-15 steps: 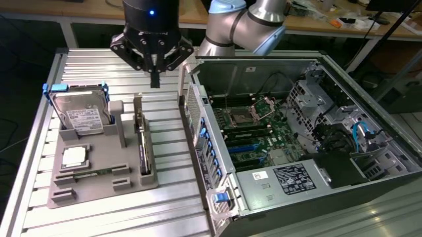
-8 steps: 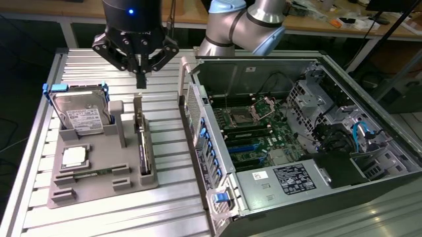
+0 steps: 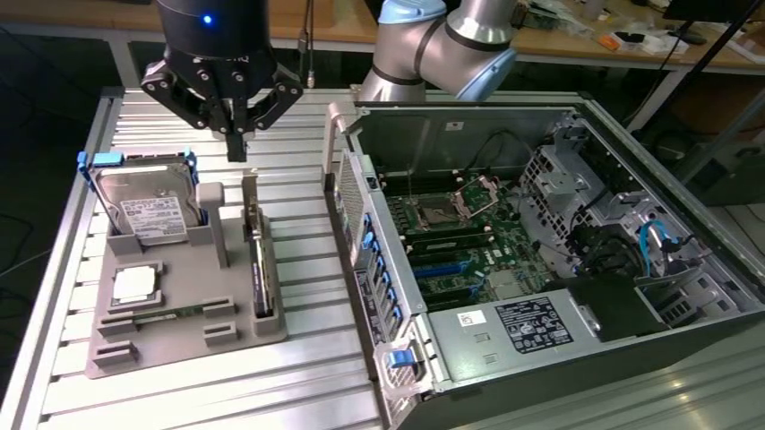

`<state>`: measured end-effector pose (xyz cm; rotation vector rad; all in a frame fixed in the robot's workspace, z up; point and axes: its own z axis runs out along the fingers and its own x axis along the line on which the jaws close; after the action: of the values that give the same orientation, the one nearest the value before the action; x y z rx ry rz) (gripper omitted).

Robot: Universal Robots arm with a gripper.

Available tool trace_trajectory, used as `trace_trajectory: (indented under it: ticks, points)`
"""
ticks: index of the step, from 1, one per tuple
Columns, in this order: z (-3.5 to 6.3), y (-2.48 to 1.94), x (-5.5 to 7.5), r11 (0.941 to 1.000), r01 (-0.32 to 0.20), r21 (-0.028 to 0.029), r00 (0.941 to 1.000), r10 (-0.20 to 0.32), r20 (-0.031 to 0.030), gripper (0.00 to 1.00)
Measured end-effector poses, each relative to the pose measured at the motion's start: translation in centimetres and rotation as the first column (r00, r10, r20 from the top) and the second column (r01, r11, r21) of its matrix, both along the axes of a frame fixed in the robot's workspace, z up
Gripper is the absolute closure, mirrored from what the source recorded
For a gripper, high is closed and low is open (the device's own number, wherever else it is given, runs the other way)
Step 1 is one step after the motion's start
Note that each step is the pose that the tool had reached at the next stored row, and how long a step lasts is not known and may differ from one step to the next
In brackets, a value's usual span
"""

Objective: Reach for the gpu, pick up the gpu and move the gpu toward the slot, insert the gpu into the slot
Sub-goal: 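Reach for the gpu, then pick up the gpu and move the gpu toward the slot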

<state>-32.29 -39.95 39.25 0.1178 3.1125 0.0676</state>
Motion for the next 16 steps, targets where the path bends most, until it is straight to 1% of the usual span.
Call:
trace_trajectory:
  ticks: [13,16]
  points:
    - [0.00,0.00,-0.01,1.0000,0.000,0.0000,1.0000,0.000,0.0000,0.89]
    - [0.00,0.00,-0.01,1.0000,0.000,0.0000,1.0000,0.000,0.0000,0.70]
